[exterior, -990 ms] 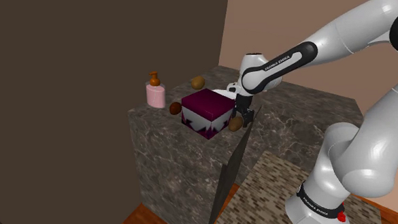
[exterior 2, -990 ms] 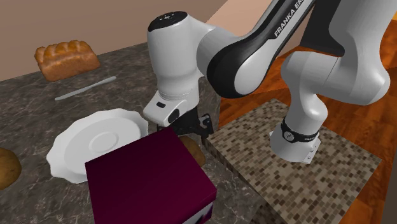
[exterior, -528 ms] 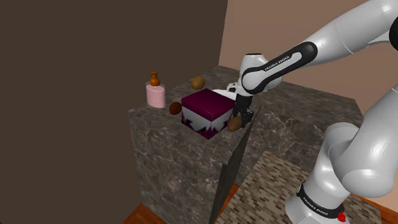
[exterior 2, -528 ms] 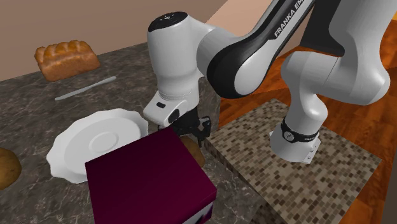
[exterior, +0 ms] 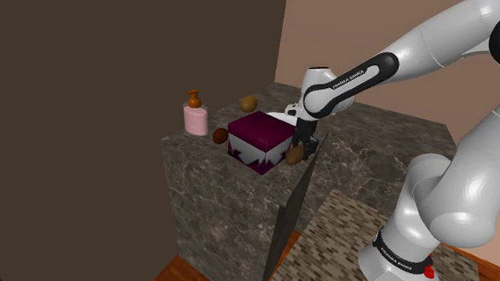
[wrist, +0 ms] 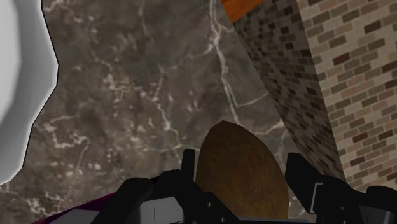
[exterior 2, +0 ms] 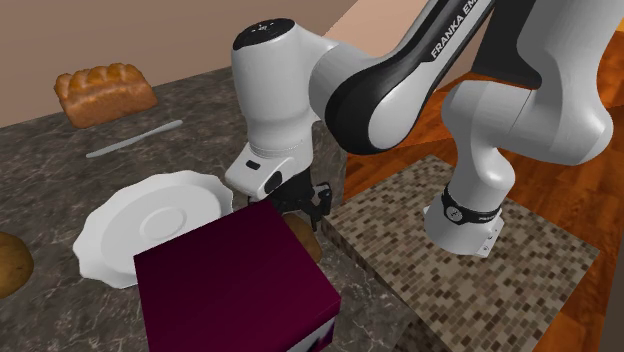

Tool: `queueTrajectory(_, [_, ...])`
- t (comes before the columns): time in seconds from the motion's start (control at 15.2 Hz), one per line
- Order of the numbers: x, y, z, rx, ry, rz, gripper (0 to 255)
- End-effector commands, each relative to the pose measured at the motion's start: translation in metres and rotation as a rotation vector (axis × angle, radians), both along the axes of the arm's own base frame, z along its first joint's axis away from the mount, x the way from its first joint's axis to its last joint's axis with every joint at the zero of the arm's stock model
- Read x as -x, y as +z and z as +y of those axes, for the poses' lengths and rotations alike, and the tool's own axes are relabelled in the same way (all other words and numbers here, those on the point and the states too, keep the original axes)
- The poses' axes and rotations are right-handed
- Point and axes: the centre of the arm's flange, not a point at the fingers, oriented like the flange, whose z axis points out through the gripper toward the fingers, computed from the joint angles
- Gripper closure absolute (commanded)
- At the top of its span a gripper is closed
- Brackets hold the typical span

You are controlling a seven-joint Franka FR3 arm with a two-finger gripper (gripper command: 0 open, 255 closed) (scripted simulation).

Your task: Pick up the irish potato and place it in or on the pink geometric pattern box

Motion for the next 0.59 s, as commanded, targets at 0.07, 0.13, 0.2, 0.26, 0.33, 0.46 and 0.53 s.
queueTrajectory(0.07, [0.0,0.005,0.0,0.0,0.0,0.0,255])
queueTrajectory(0.13, [0.0,0.01,0.0,0.0,0.0,0.0,255])
queueTrajectory(0.2, [0.0,0.016,0.0,0.0,0.0,0.0,255])
queueTrajectory(0.26, [0.0,0.021,0.0,0.0,0.0,0.0,255])
queueTrajectory(0.33, [0.0,0.026,0.0,0.0,0.0,0.0,255])
queueTrajectory(0.46, [0.0,0.037,0.0,0.0,0.0,0.0,255])
queueTrajectory(0.53, [0.0,0.042,0.0,0.0,0.0,0.0,255])
